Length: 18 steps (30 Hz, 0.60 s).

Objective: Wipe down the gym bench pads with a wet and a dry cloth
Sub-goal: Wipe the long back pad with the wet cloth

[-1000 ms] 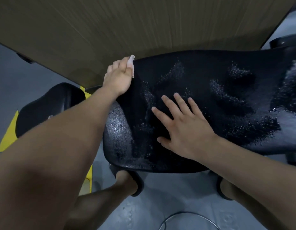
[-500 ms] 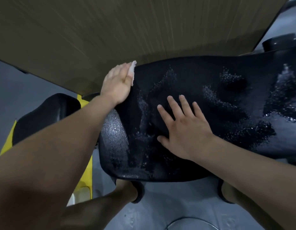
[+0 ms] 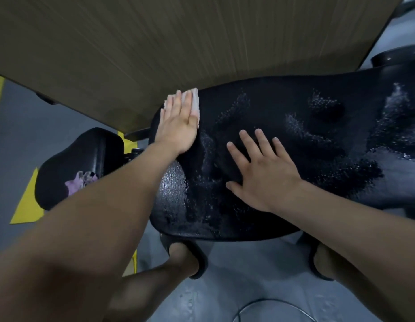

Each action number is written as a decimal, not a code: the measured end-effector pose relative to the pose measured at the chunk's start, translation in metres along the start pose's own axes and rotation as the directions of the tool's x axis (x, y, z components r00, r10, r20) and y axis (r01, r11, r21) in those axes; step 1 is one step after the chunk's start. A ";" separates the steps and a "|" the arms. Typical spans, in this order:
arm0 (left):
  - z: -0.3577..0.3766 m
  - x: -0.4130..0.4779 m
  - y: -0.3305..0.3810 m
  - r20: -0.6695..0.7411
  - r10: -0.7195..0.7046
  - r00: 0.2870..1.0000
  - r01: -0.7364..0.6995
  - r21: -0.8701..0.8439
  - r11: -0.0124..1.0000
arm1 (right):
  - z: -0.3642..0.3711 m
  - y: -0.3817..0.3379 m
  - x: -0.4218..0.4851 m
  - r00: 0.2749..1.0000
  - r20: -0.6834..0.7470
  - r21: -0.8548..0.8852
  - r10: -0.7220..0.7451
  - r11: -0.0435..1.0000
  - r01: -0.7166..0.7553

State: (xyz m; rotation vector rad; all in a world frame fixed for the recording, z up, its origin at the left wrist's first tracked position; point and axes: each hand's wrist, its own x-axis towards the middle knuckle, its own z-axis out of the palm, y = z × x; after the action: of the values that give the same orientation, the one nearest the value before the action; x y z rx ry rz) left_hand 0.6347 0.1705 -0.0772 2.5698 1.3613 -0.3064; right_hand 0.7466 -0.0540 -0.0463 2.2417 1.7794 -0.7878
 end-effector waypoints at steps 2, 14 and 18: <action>0.002 -0.012 0.007 -0.006 -0.001 1.000 0.001 -0.013 1.000 | -0.001 -0.001 0.001 1.000 0.017 0.001 0.003 1.000 -0.003; -0.003 0.013 0.027 0.010 -0.037 0.999 0.037 -0.007 0.999 | -0.001 -0.002 0.002 1.000 0.022 0.008 0.002 1.000 -0.002; 0.001 -0.008 0.032 0.007 0.029 1.000 -0.029 -0.007 1.000 | -0.003 -0.003 0.005 0.999 0.054 0.007 0.009 1.000 -0.010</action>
State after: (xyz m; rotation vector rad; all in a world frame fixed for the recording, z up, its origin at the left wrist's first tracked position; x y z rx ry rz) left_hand 0.6566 0.1464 -0.0730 2.5775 1.3191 -0.3056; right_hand 0.7455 -0.0471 -0.0457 2.2104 1.7432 -0.8456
